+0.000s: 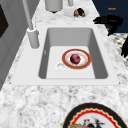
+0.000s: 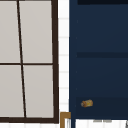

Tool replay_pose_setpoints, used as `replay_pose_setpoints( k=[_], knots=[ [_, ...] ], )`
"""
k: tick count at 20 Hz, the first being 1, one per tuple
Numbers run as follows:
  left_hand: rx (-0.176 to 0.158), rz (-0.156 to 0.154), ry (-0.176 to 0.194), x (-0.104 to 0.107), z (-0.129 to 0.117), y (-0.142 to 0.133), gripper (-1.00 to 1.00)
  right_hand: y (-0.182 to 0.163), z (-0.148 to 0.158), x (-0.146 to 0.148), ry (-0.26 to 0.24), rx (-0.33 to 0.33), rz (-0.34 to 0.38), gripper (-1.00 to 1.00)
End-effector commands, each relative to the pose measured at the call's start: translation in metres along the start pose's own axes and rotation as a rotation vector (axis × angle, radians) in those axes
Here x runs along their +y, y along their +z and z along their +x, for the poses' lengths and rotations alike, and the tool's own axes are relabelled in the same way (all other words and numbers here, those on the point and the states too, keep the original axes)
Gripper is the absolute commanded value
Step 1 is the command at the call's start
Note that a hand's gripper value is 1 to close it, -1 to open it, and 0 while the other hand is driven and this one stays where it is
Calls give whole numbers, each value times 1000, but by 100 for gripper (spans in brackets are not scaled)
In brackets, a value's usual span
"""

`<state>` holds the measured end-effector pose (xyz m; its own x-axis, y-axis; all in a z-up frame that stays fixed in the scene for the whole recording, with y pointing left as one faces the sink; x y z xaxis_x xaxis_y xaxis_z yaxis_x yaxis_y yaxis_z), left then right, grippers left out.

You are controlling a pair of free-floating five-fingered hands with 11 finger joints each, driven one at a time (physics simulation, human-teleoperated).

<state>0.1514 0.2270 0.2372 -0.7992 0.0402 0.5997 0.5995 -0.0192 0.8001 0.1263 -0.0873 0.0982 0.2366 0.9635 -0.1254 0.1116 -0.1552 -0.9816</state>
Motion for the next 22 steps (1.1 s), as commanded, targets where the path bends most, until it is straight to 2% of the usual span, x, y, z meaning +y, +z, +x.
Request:
replay_pose_setpoints(
  k=[1,5,9,10,13,16,18,20,22],
  knots=[
    [0,0,0,0,0,0,0,-5,-1,-11,-59,-75,60,-100],
    [0,0,0,0,0,0,0,-13,0,-22,-56,-122,115,-100],
    [0,0,0,0,0,0,0,-14,-13,-21,-27,-159,92,-100],
    [0,0,0,0,0,0,0,-16,-18,-20,-35,-155,95,-100],
    [0,0,0,0,0,0,0,-18,-21,-22,-19,-236,77,-100],
    [0,0,0,0,0,0,0,-22,-31,-27,-28,-267,72,-100],
    [0,0,0,0,0,0,0,-23,-35,-30,-51,-285,77,-100],
    [0,0,0,0,0,0,0,-26,-43,-33,-82,-275,84,-100],
    [0,0,0,0,0,0,0,-27,-48,-35,-71,-303,80,-100]
  ],
)
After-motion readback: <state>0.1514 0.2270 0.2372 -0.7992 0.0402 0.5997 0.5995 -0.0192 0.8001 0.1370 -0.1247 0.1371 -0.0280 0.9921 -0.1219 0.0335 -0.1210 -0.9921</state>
